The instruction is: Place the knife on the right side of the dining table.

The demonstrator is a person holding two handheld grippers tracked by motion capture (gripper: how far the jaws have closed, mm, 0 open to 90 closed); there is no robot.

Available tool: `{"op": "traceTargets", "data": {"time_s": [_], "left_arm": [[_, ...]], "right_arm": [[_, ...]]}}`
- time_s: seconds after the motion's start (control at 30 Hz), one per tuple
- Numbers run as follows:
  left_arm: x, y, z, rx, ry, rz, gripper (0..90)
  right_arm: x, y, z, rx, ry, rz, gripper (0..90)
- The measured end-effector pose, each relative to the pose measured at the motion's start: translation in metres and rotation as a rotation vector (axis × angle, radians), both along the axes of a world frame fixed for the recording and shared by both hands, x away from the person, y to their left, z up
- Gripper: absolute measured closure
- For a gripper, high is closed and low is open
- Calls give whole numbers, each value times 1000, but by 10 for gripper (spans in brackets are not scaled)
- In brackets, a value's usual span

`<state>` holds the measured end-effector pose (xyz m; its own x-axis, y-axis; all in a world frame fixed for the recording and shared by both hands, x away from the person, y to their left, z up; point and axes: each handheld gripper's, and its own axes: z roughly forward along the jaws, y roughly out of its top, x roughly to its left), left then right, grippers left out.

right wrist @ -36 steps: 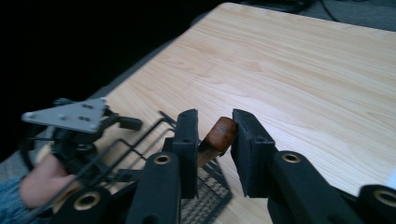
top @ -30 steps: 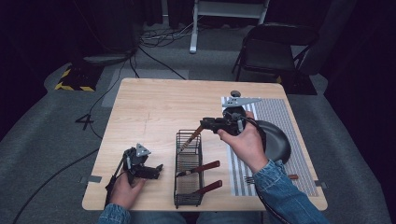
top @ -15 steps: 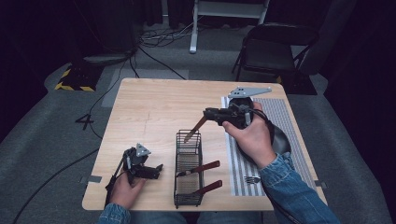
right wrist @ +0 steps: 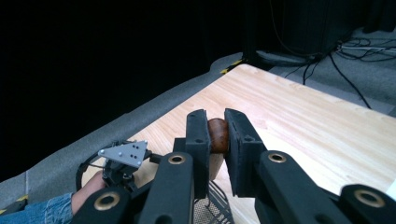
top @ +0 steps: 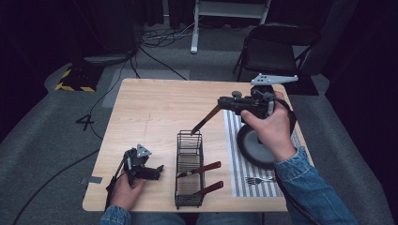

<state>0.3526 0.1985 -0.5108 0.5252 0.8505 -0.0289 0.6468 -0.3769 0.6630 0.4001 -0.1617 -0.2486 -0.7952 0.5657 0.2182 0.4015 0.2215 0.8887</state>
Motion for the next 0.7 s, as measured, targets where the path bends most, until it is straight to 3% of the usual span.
{"op": "traceTargets", "data": {"time_s": [0.33,0.5,0.7], "left_arm": [[0,0,0,0,0,2,3],[2,-2,0,2,-1,33,3],[3,-2,0,3,0,42,3]], "right_arm": [[-2,-23,27,25,-41,-7,807],[14,-49,33,47,-50,-65,807],[27,-65,32,41,-59,-90,807]]}}
